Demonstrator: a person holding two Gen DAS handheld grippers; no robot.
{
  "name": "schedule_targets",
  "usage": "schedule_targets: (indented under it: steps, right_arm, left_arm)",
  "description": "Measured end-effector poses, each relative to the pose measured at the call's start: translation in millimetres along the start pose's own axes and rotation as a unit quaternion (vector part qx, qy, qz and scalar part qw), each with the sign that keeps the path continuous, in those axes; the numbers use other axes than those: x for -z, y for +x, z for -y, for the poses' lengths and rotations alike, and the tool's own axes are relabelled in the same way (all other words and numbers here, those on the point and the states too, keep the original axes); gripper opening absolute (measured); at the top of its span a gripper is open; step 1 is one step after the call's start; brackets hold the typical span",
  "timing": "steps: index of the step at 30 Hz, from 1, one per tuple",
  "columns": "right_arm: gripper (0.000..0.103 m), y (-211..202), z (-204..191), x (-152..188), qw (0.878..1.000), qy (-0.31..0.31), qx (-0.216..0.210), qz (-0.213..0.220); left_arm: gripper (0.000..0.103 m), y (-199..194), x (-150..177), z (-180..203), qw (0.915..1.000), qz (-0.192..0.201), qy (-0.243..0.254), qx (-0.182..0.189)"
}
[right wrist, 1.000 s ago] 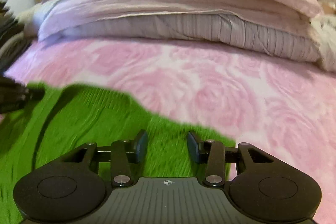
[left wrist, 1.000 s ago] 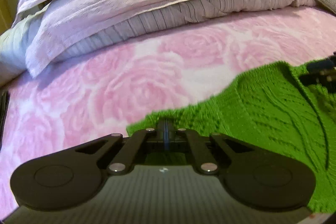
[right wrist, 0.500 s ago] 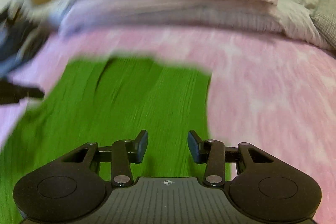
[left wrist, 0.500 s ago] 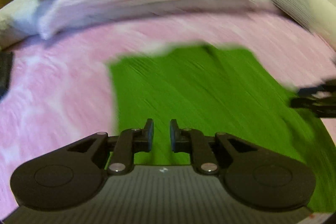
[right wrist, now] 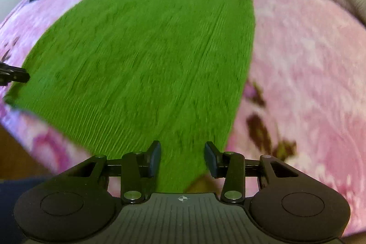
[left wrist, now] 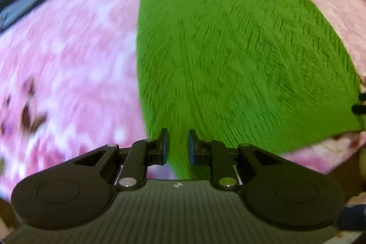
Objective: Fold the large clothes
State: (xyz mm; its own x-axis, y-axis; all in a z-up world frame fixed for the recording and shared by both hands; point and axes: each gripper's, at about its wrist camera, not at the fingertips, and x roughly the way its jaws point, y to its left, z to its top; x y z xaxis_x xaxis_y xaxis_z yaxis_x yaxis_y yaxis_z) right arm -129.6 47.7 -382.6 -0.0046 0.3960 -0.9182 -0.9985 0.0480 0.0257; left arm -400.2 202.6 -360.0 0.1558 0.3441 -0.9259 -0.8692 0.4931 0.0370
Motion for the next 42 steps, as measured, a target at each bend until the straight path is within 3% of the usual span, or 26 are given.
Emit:
schedule_targets:
  steps: [3, 4, 6, 9, 11, 14, 17, 23, 32, 42]
  right_arm:
    - [0.039, -20.5, 2.1, -15.9, 0.999, 0.003, -0.006, -0.050]
    - [0.039, -34.9, 4.9, -21.2, 0.999, 0.015, -0.013, -0.041]
    - [0.040, -72.4, 13.3, -38.8, 0.998, 0.047, -0.041, -0.019]
    - [0.043, -126.8, 24.5, -65.3, 0.992, 0.094, -0.086, 0.012]
    - [0.051, -164.5, 28.7, -84.1, 0.987, 0.109, -0.109, 0.041]
    - [0.061, -218.6, 30.3, -102.5, 0.984, 0.103, -0.112, 0.096]
    - [0.064, -255.2, 29.1, -107.3, 0.980, 0.103, -0.108, 0.130]
    - [0.066, -290.3, 26.7, -93.6, 0.978, 0.112, -0.101, 0.141]
    - [0.066, -294.7, -3.6, -58.3, 0.987, 0.113, -0.077, 0.085]
    - [0.066, -291.9, -60.9, -30.2, 0.989, 0.125, -0.068, 0.044]
  left_arm:
    - [0.017, -40.4, -7.5, 9.1, 0.9994, -0.004, -0.033, -0.010]
    - [0.019, -60.3, -12.5, 10.4, 0.9988, 0.005, -0.049, -0.006]
    - [0.033, -101.2, -28.8, 12.9, 0.9962, 0.025, -0.084, 0.004]
    - [0.035, -166.5, -51.5, 13.1, 0.9939, 0.053, -0.097, 0.000]
    - [0.040, -208.3, -63.4, 16.9, 0.9925, 0.078, -0.093, -0.017]
    - [0.054, -256.8, -72.4, 23.3, 0.9896, 0.109, -0.087, -0.034]
    - [0.057, -287.8, -79.9, 32.3, 0.9875, 0.131, -0.078, -0.040]
    - [0.061, -303.4, -81.7, 51.6, 0.9895, 0.133, -0.049, -0.027]
    - [0.065, -292.0, -55.7, 74.5, 0.9964, 0.084, 0.002, 0.014]
    - [0.065, -290.8, -27.3, 62.9, 0.9961, 0.053, 0.055, 0.044]
